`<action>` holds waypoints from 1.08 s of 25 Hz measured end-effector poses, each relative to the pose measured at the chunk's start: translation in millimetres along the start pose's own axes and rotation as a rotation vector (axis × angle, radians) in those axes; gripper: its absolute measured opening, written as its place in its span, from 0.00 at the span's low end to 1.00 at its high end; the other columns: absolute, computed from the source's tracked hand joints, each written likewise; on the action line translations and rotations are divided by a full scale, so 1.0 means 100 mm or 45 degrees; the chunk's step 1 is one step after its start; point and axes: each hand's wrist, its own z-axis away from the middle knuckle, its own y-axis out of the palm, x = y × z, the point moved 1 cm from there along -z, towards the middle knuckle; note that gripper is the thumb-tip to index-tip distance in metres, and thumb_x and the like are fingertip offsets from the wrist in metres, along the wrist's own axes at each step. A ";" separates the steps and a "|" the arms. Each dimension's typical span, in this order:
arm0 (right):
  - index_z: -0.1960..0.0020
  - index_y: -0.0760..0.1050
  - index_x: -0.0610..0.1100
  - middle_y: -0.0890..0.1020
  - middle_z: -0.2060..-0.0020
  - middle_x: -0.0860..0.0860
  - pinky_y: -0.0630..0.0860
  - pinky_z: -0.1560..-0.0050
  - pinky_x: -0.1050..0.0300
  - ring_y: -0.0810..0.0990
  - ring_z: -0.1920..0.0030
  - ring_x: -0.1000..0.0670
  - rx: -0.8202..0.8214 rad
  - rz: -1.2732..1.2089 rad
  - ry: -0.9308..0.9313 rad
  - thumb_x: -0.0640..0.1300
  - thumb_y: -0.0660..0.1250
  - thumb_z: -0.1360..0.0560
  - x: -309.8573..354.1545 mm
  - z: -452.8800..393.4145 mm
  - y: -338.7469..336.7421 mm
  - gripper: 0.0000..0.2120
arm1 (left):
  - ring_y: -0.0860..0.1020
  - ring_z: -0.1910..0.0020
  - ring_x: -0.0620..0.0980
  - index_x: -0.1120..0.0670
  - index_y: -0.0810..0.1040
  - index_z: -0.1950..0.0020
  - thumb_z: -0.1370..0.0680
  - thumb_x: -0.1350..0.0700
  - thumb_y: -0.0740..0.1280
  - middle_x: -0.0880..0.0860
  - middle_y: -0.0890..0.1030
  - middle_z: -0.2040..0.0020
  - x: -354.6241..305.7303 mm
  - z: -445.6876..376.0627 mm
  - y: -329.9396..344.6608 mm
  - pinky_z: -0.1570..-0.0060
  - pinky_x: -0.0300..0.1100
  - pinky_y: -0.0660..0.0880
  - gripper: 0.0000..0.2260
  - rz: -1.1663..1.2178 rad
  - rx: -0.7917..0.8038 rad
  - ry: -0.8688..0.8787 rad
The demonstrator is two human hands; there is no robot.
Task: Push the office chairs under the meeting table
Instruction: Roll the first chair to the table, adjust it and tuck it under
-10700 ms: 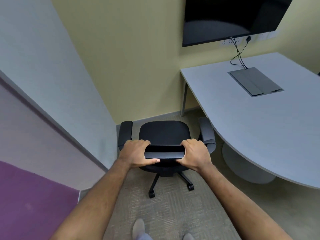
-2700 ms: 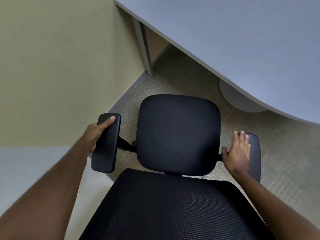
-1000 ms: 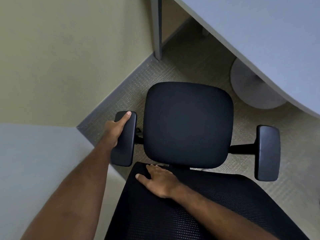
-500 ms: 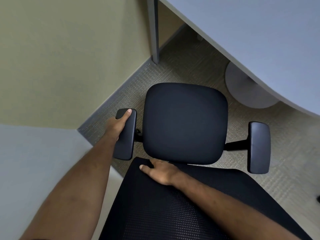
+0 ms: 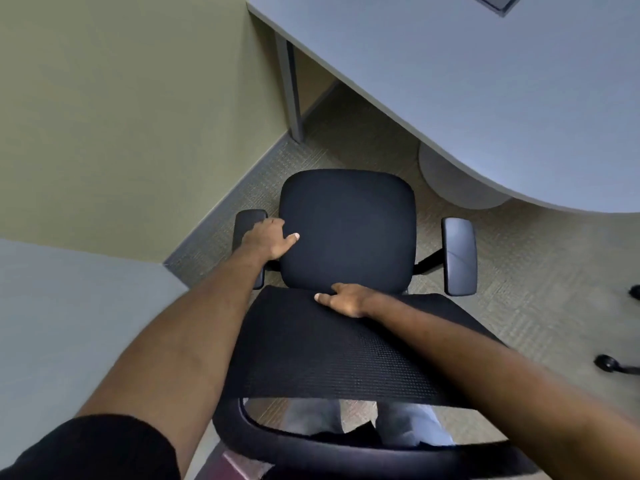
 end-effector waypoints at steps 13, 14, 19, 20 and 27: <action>0.19 0.63 0.46 0.71 0.22 0.44 0.68 0.29 0.42 0.71 0.24 0.41 -0.380 0.164 -0.107 0.72 0.55 0.20 -0.41 1.27 -0.22 0.39 | 0.72 0.26 0.57 0.54 0.66 0.20 0.18 0.35 0.62 0.56 0.70 0.22 -0.92 1.49 -0.04 0.30 0.55 0.71 0.33 -0.092 -0.076 0.171; 0.20 0.64 0.46 0.72 0.23 0.44 0.70 0.31 0.42 0.72 0.25 0.41 -0.404 0.207 -0.118 0.72 0.55 0.20 -0.46 1.38 -0.17 0.39 | 0.72 0.26 0.56 0.54 0.66 0.20 0.18 0.35 0.62 0.56 0.70 0.22 -0.99 1.64 0.03 0.30 0.54 0.71 0.33 -0.081 -0.087 0.183; 0.24 0.70 0.45 0.76 0.27 0.43 0.72 0.31 0.42 0.76 0.29 0.40 -0.498 0.290 -0.165 0.73 0.53 0.20 -0.75 1.90 0.03 0.38 | 0.72 0.26 0.56 0.54 0.66 0.20 0.19 0.34 0.62 0.56 0.71 0.22 -1.22 2.38 0.38 0.30 0.55 0.71 0.34 -0.036 -0.106 0.210; 0.25 0.71 0.45 0.77 0.27 0.43 0.73 0.30 0.42 0.76 0.30 0.40 -0.515 0.283 -0.183 0.73 0.53 0.20 -0.81 2.01 0.04 0.38 | 0.72 0.26 0.56 0.53 0.66 0.20 0.19 0.33 0.61 0.56 0.71 0.22 -1.25 2.53 0.43 0.30 0.55 0.71 0.34 -0.017 -0.124 0.215; 0.33 0.78 0.47 0.83 0.36 0.46 0.75 0.36 0.43 0.80 0.35 0.41 -0.895 0.367 -0.304 0.74 0.49 0.21 -1.04 2.55 0.52 0.38 | 0.78 0.34 0.52 0.51 0.76 0.27 0.18 0.31 0.54 0.50 0.81 0.32 -1.16 3.43 0.76 0.35 0.51 0.72 0.31 -0.255 -0.580 0.325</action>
